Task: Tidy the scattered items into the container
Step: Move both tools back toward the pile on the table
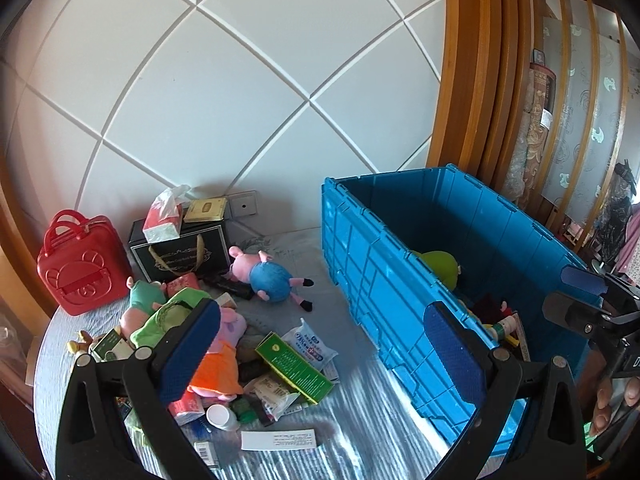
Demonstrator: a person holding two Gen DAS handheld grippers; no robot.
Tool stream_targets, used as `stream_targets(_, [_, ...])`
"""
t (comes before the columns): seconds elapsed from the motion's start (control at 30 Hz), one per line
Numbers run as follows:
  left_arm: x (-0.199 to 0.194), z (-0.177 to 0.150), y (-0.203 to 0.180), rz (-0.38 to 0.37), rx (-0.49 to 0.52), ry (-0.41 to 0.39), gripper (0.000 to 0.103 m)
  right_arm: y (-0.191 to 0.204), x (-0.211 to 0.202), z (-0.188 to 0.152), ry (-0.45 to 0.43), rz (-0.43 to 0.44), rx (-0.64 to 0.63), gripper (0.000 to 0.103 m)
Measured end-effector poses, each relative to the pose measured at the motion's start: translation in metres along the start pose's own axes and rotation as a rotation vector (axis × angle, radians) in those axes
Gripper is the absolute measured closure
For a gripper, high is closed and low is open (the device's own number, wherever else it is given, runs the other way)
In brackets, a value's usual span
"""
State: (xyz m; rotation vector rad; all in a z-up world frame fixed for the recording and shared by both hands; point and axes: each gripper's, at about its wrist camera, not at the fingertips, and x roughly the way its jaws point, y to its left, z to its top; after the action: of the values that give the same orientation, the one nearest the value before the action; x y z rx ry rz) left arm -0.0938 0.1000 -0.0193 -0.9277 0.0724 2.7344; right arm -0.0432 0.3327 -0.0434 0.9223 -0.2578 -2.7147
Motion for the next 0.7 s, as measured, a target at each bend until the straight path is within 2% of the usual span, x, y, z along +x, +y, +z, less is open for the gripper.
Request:
stream_targets(0.43, [-0.018,-0.055,0.107,0.061,-0.095,0.05,0.0,0.099,0.03,-0.022,0.075,0.034,-0.071,0.0])
stream_targets(0.7, [-0.01,-0.104,0.182,0.15,-0.153,0.136,0.0,0.137,0.067,-0.051,0.165,0.024,-0.091,0.0])
